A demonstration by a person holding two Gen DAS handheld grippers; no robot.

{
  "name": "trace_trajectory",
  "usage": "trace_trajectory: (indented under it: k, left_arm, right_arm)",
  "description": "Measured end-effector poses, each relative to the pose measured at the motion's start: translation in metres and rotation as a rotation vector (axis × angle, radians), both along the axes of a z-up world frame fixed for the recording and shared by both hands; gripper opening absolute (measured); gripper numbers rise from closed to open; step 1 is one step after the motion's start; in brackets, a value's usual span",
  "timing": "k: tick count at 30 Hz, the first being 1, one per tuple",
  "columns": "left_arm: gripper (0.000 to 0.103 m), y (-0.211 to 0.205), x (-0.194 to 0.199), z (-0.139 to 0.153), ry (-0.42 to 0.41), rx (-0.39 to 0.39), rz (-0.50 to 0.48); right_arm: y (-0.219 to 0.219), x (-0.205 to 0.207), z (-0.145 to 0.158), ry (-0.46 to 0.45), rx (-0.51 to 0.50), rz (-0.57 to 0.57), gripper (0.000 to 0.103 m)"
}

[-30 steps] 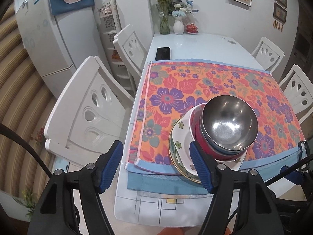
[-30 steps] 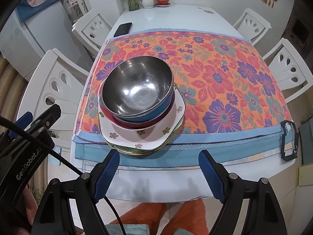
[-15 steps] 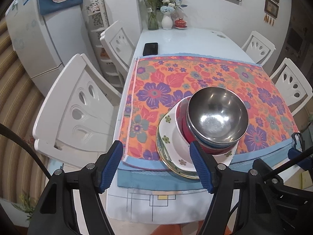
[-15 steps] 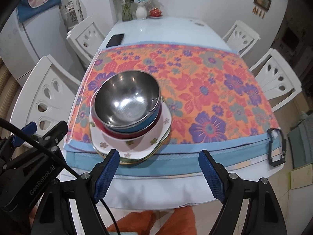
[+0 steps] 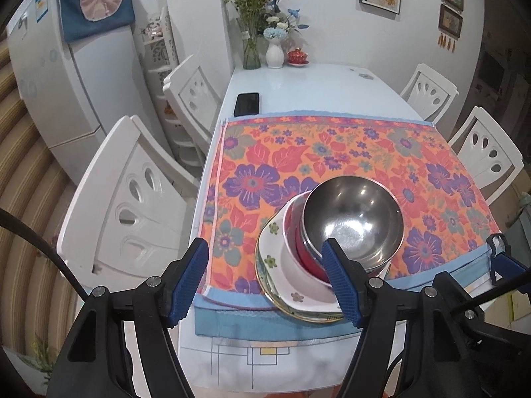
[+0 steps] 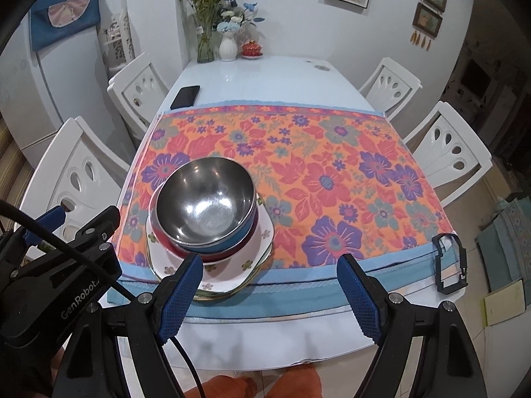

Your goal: Organize plates and bowls

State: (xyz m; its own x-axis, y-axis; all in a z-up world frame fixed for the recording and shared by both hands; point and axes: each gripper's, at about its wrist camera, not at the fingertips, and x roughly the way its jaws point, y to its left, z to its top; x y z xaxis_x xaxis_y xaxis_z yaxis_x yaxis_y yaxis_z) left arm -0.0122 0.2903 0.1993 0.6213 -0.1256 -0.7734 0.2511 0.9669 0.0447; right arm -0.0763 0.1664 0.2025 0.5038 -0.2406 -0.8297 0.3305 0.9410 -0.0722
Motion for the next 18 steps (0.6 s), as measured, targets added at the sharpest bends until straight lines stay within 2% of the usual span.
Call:
trace_trajectory:
  k: [10, 18]
  left_arm:
    - [0.069, -0.0014, -0.0005, 0.0019, -0.003, -0.011, -0.017]
    - [0.069, -0.0048, 0.003, -0.0034, 0.013, -0.005, 0.033]
  right_arm:
    - [-0.0034, -0.0045, 0.0037, -0.014, 0.003, -0.029, 0.081]
    - [-0.0056, 0.0045, 0.0006, -0.003, 0.002, 0.018, 0.081]
